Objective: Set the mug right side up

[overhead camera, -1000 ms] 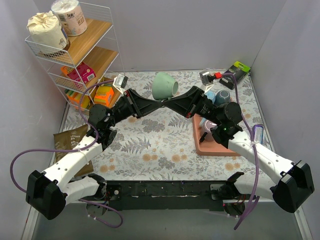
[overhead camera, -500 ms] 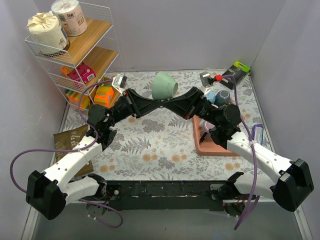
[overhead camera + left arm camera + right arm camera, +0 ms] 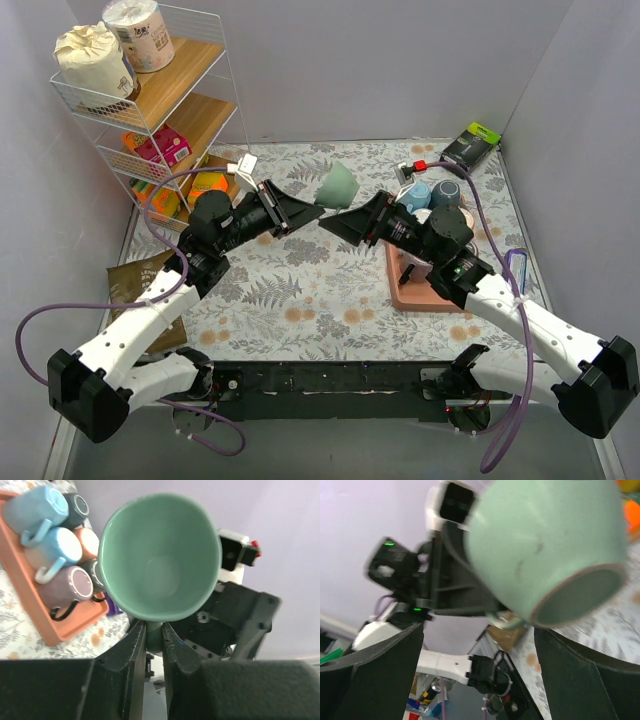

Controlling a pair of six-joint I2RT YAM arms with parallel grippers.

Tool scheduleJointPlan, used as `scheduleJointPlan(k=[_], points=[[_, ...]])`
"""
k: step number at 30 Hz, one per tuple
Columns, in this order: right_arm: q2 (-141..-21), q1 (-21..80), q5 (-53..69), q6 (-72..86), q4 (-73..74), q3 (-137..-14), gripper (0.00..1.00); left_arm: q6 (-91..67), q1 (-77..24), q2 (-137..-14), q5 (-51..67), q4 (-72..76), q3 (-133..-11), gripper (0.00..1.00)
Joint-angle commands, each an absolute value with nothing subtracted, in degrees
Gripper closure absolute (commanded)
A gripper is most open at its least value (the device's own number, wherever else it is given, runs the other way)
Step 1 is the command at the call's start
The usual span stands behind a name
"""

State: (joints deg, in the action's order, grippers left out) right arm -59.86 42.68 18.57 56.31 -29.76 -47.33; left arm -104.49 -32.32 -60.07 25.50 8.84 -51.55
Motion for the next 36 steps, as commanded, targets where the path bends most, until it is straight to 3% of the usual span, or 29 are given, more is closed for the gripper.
scheduleJointPlan(k=[1,6,12,16,23,33,36], points=[[-58.8,42.1,8.37,53.53,-6.79,-48.52,0.02,-93.18,-32.17,-58.97,18.65,0.36,-59.76,1.0],[-56.43,41.49,0.63,55.45,9.2,-47.73,0.02,-82.81,-32.17,-60.64,13.89,-8.42,-62.93,1.0],[-54.84,40.96,-3.24,55.73,16.42,-48.95,0.05,-73.84,-32.17,-63.8,4.85,-13.35,-64.07,1.0],[-53.53,40.96,-3.78,54.76,17.84,-50.36,0.06,-64.72,-32.25,-66.96,-7.27,-14.15,-63.72,1.0],[-51.51,40.96,-5.18,55.63,22.05,-53.78,0.06,-56.09,-32.17,-76.54,-20.82,-3.37,-60.65,1.0],[-52.29,40.43,-9.22,55.2,26.36,-59.84,0.06,-47.64,-30.59,-96.66,-23.64,9.05,-64.86,1.0],[-54.57,38.33,-4.94,50.38,24.36,-62.13,0.06,-47.37,-29.45,-100.71,-24.61,10.28,-67.06,1.0]])
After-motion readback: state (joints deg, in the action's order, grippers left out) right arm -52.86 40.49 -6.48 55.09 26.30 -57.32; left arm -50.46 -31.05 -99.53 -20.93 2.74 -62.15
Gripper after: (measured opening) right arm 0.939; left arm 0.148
